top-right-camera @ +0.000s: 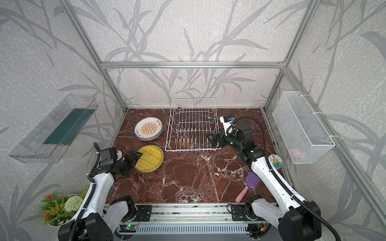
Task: Unload the plates from the dish rack
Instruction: Place the plate among the plates, then reset both arms
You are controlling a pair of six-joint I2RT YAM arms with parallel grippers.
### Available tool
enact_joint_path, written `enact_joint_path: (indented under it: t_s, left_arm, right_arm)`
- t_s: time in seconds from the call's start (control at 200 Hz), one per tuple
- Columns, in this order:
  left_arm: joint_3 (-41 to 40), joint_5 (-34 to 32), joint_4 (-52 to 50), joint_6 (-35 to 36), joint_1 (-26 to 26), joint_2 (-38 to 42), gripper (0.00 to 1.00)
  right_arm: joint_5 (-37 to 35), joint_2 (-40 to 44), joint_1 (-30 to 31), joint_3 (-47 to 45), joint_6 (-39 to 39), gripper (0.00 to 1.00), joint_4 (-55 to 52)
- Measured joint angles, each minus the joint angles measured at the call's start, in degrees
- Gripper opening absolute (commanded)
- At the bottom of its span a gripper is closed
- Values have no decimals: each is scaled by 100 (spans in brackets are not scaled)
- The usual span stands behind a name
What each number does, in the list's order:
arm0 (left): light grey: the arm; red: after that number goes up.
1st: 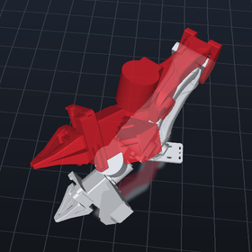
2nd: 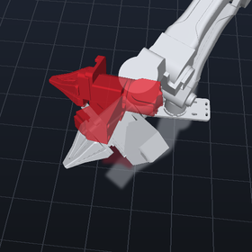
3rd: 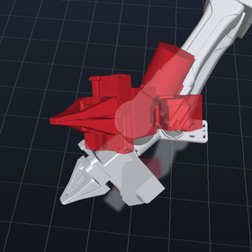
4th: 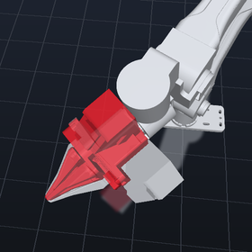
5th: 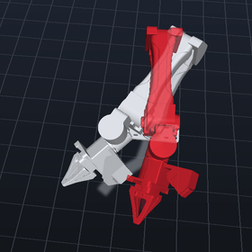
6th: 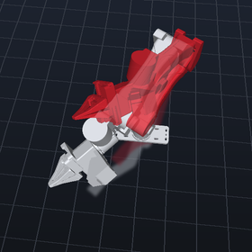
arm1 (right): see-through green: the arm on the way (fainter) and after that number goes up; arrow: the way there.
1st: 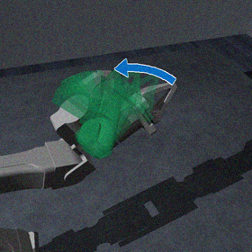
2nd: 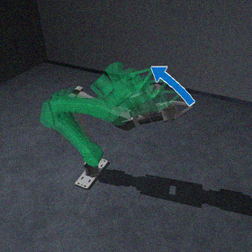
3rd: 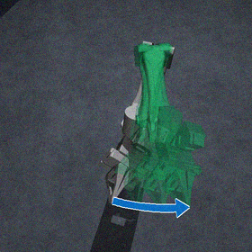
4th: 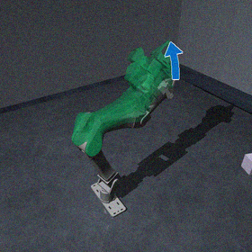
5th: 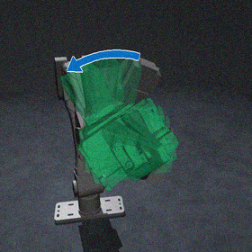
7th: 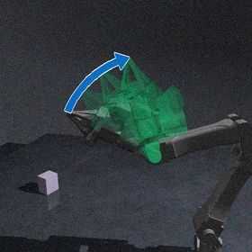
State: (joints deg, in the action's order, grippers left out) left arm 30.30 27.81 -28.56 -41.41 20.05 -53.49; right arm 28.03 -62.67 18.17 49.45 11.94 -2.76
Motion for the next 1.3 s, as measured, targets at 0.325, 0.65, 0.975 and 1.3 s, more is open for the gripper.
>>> enact_joint_path:
  t_s: [0.325, 0.65, 0.975, 1.3]
  left_arm:
    - [457, -186, -581, 433, -2, -258, 99]
    - [1436, -1429, -1224, 1095, -157, 96, 99]
    - [411, -2981, 1263, 1880, -173, 883, 99]
    - [-299, -4135, 3386, 2203, -616, -168, 99]
  right_arm:
    - [-9, 2, 0, 0, -9, 99, -7]
    - [-595, 37, 4, -4, -133, 99, -105]
    - [-2811, 678, -726, -1405, -140, 99, 691]
    - [-4286, -83, -1108, -2778, -258, 99, 2205]
